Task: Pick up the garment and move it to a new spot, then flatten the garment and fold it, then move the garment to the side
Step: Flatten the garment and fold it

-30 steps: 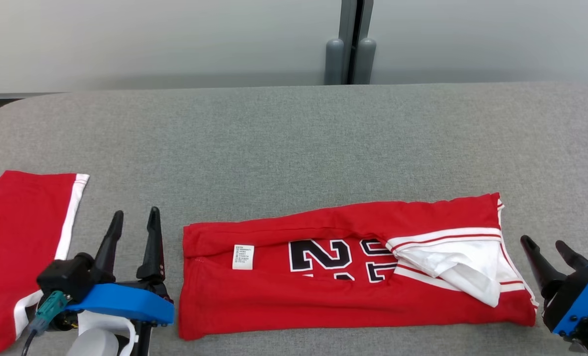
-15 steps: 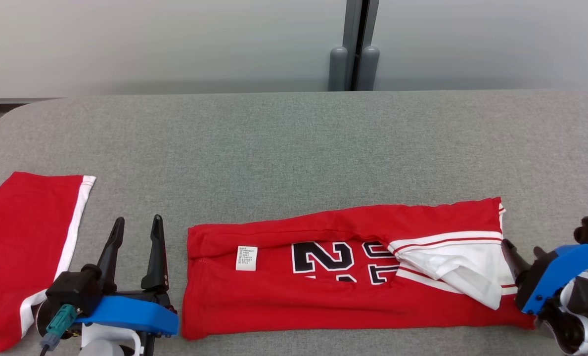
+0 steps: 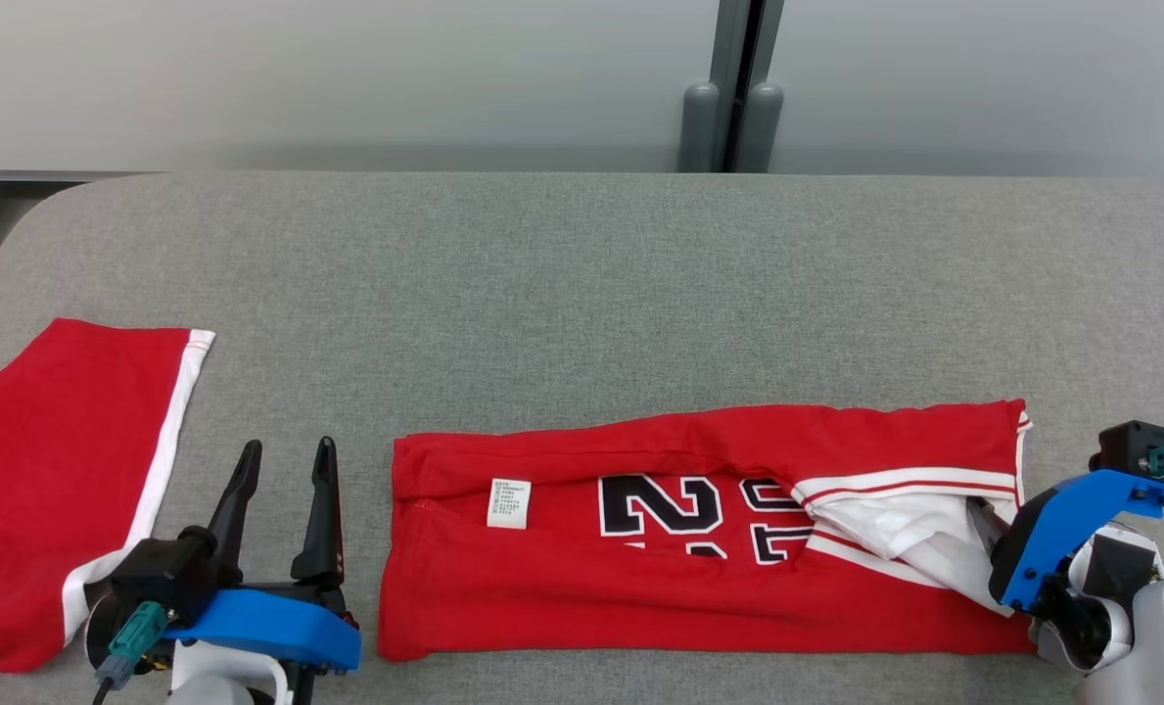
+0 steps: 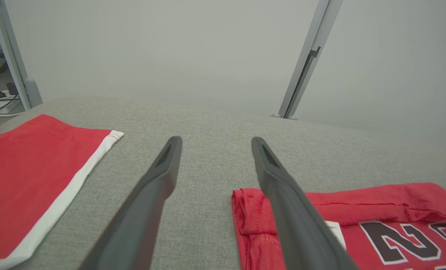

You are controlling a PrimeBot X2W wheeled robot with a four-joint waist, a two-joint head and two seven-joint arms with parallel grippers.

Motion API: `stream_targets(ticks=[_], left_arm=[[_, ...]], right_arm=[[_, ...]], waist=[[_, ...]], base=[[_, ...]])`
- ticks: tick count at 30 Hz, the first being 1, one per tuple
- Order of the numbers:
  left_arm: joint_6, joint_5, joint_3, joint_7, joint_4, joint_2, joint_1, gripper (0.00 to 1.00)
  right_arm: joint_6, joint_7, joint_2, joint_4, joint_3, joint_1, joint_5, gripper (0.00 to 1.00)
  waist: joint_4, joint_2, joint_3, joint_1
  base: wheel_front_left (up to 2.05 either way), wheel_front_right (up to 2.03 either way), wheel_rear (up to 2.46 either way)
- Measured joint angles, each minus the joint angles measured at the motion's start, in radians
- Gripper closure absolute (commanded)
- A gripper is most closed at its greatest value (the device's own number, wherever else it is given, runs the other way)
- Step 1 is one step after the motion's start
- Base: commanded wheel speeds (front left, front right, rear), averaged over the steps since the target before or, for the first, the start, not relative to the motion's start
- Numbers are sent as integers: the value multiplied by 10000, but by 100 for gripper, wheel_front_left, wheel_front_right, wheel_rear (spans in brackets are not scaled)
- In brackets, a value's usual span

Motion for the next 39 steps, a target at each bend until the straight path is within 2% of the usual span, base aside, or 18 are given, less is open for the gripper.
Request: stream_targets(ticks=[5, 6, 7, 8, 12, 15, 21, 22, 30, 34, 39], left_arm=[[-4, -33, -38, 2, 31, -8, -32, 0], [-4, -52, -46, 2, 44, -8, -32, 0], [-4, -56, -48, 0, 46, -6, -31, 0], [-4, -65, -52, 0, 48, -6, -30, 0], [-6, -84, -8, 2, 15, -2, 10, 0], [-8, -82, 73, 2, -65, 8, 56, 0], [-17, -79, 155, 2, -163, 52, 134, 0], [-17, -79, 176, 2, -167, 63, 143, 0], [-17, -50, 130, 0, -357, 35, 124, 0], [-17, -2, 50, 2, -347, 82, 124, 0], [-17, -48, 29, 2, -347, 199, 169, 0]], right_arm=[[-17, 96, -119, 477, 303, -172, -224, 0], [-25, 167, -155, 516, 430, -200, -236, 33], [-31, 209, -180, 520, 602, -202, -213, 76], [-31, 242, -184, 502, 775, -199, -144, 100], [-13, 221, -222, 33, 1260, -25, 393, 100], [2, 253, -556, -665, 1300, 239, 631, 100], [2, 640, -1267, -2456, 430, 872, 690, 100], [2, 773, -1365, -3141, 69, 1112, 489, 100], [2, 1601, -1461, -4964, -679, 1833, -8, 100], [0, 1889, -1143, -5427, -207, 1846, -100, 100], [0, 2222, -658, -5682, 1423, 1726, 155, 100]], waist=[[93, 0, -25, 0], [100, 0, -40, 0], [106, 0, -53, 0], [110, 0, -62, 0], [86, 0, -75, 0], [21, 1, -83, 1], [-163, 0, -99, 0], [-226, 0, -101, 0], [-273, 0, -94, 0], [-301, 0, -136, 0], [-302, 0, -194, 0]], base=[[0, 0, 0], [0, 0, 0], [0, 0, 0], [0, 0, 0], [0, 0, 0], [0, 0, 0], [0, 0, 0], [0, 0, 0], [0, 0, 0], [0, 0, 0], [0, 0, 0]])
